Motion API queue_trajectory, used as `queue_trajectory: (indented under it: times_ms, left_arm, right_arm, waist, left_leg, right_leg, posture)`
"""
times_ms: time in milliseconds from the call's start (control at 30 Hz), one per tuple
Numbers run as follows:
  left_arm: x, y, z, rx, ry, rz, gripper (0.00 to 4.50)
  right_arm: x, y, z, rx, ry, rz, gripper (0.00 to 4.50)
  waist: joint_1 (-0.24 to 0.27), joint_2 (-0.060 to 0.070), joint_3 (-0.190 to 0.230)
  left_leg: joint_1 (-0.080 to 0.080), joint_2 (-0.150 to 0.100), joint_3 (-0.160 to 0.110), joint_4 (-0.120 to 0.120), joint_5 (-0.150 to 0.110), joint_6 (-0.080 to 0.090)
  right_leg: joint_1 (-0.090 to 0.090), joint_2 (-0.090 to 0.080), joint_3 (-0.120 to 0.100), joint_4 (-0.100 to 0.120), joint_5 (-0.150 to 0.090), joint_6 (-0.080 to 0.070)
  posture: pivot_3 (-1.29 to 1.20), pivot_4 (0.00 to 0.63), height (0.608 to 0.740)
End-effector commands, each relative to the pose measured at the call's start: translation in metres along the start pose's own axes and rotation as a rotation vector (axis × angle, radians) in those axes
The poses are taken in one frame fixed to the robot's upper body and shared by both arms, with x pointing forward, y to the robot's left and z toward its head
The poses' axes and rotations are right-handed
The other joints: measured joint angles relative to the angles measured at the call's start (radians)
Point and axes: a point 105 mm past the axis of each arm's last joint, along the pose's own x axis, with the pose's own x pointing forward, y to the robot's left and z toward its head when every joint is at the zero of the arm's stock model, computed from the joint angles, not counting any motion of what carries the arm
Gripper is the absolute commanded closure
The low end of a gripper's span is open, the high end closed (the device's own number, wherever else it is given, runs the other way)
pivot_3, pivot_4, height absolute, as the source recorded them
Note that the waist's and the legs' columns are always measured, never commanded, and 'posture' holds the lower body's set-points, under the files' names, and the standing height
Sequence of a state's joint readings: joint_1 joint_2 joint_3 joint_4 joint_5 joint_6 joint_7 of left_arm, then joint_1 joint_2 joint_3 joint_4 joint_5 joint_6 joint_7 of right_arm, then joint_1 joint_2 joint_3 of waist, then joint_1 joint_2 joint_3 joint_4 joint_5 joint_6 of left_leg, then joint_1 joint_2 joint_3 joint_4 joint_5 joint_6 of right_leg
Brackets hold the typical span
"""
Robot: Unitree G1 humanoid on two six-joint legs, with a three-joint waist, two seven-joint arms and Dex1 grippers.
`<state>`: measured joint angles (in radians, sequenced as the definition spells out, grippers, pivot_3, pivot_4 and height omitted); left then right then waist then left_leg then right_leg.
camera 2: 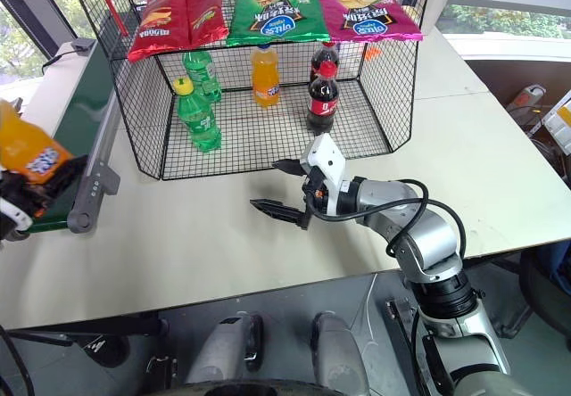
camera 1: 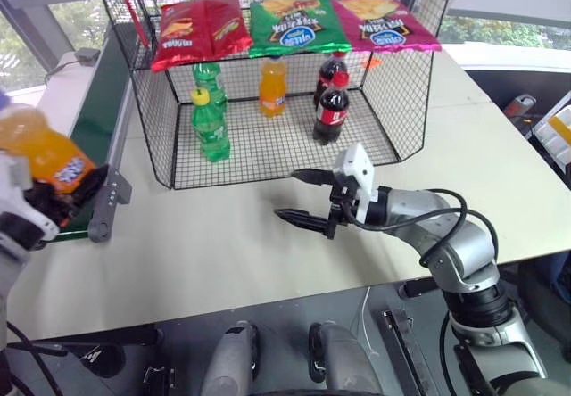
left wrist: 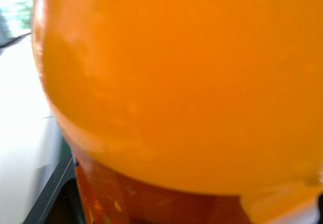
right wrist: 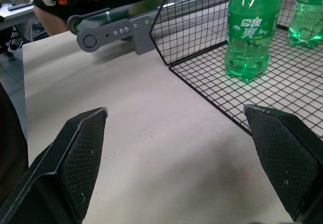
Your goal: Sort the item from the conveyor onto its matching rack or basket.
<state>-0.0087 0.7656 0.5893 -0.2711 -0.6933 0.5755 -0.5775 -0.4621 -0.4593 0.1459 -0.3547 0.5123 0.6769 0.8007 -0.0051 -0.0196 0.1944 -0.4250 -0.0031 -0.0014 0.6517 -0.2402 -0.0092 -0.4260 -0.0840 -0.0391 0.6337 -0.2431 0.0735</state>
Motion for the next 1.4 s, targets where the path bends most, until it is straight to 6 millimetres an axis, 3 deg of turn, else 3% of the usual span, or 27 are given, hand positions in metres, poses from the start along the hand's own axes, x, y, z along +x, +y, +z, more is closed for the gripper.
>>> queue_trajectory:
  times_ms: [33,267,700,933,1300,1400]
  left_arm:
    - [0.019,-0.056,0.021,0.076,-0.034,-0.294,1.5]
    - [0.043,-0.115,0.008,0.092,0.01,-0.59,1.5]
    - [0.078,-0.181,-0.013,0.171,0.007,-0.907,1.5]
    - [0.086,-0.198,-0.02,0.195,-0.002,-0.984,1.5]
    - [0.093,-0.207,-0.022,0.193,-0.027,-0.994,1.5]
    - [0.093,-0.209,-0.02,0.187,-0.037,-0.992,1.5]
  right_arm:
    - [0.0,0.005,0.028,-0.072,-0.062,0.026,0.0]
    - [0.005,0.008,0.039,-0.08,-0.065,0.059,0.0]
    - [0.009,0.003,0.047,-0.053,-0.096,0.03,0.0]
    - [0.017,0.004,0.054,-0.05,-0.117,0.022,0.0]
    - [0.022,0.003,0.06,-0.032,-0.139,0.018,0.0]
    - [0.022,0.002,0.059,-0.028,-0.133,0.011,0.92]
  waist:
    - [0.001,0.0,0.0]
    - [-0.008,0.0,0.0]
    - [-0.003,0.0,0.0]
    - [-0.007,0.0,0.0]
    - [-0.003,0.0,0.0]
    - [-0.005,0.0,0.0]
  left_leg:
    - [0.0,0.0,0.0,0.001,0.0,0.0]
    - [0.001,0.001,0.0,0.0,0.0,0.0]
    - [0.0,0.0,0.001,0.011,0.0,0.0]
    - [0.001,0.001,0.001,0.013,0.001,0.001]
    - [0.0,0.0,0.001,0.013,0.001,0.001]
    - [0.0,0.0,0.001,0.013,0.001,0.001]
  right_leg:
    - [0.0,0.001,0.0,0.0,0.0,0.0]
    - [0.0,0.004,0.001,0.002,0.001,0.002]
    - [-0.001,0.005,0.0,0.014,0.001,0.003]
    - [0.0,0.006,0.0,0.015,0.001,0.003]
    - [0.0,0.005,0.0,0.015,0.001,0.003]
    - [0.0,0.005,0.0,0.015,0.001,0.003]
  posture:
    - [0.0,0.15,0.739]
    - [0.0,0.15,0.739]
    - [0.0,0.15,0.739]
    - [0.0,0.15,0.739]
    - [0.0,0.15,0.739]
    - [0.0,0.15,0.739]
